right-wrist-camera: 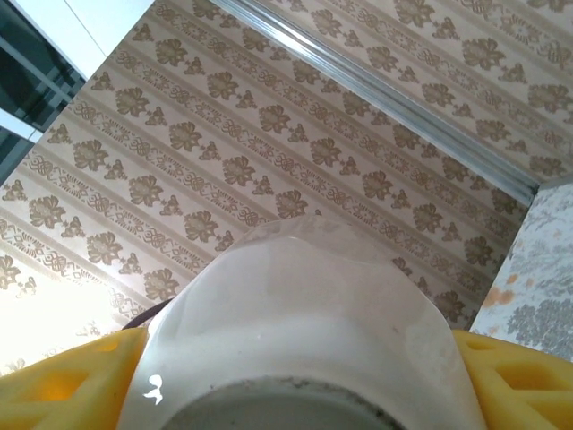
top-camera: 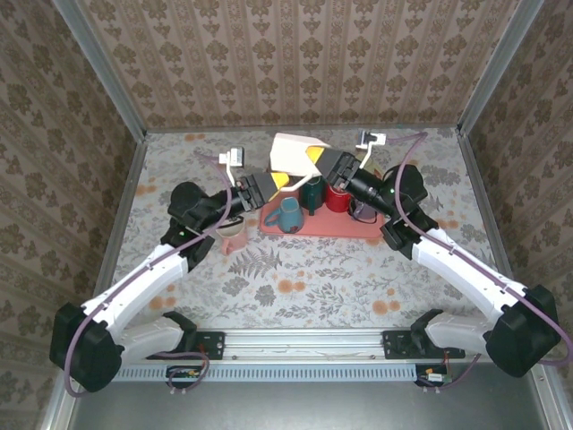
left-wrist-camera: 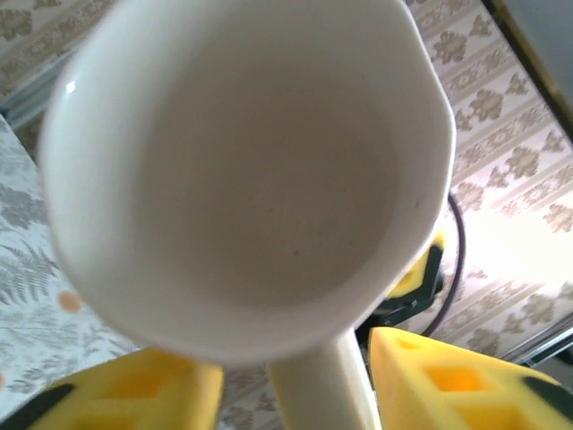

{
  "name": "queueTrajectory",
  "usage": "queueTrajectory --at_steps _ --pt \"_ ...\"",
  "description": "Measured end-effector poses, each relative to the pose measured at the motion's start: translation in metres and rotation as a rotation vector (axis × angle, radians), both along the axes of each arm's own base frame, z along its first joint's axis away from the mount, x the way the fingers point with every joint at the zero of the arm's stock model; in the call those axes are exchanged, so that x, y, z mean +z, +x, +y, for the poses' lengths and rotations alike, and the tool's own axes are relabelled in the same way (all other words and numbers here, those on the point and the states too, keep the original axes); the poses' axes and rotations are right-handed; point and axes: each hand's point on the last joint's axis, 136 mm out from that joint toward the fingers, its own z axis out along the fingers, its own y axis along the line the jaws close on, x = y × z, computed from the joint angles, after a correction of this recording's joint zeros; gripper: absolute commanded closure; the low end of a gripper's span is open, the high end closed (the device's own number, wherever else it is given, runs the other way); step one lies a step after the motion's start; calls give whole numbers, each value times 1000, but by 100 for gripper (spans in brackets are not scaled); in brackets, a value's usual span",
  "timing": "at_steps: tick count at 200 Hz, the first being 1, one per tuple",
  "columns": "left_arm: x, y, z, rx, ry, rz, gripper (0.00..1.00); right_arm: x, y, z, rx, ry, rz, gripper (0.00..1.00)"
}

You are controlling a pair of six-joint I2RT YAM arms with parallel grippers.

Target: Turn the mug right side up

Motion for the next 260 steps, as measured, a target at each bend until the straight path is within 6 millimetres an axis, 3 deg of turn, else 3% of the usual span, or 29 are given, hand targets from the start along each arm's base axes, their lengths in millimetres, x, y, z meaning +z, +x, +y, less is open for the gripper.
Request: queueTrajectory --at_steps 37,55,63,77,94,129,167,186,205,235,260 --pt "1 -2 -3 -55 -43 70 100 5 -1 -2 -24 -17 -79 65" --pt "-1 -3 -3 -61 -46 76 100 5 -2 -2 -26 -26 -100 61" --pt "-2 -3 -2 -59 -45 78 100 3 -2 -1 -25 -31 -100 52" --pt "-4 -5 1 -52 -36 76 100 0 -3 1 -21 -46 -100 22" --pt "-7 -10 5 -39 2 48 100 -5 -10 4 -23 -81 -73 0" --pt "-17 -24 23 57 140 -84 100 -17 -26 -4 -86 -202 -18 0" --pt "-37 -37 36 187 422 -231 100 -48 -20 -31 -237 -440 32 0" --pt "-63 -42 36 222 621 -301 100 -72 -18 -43 -278 -570 70 0" --pt "-110 -46 35 216 858 -330 100 -92 -21 -55 -304 -674 100 0" --pt "-190 -51 43 182 1191 -318 100 -99 -26 -68 -334 -743 98 0" --pt "-231 -51 57 191 1351 -295 100 -103 -27 -71 -341 -766 97 1"
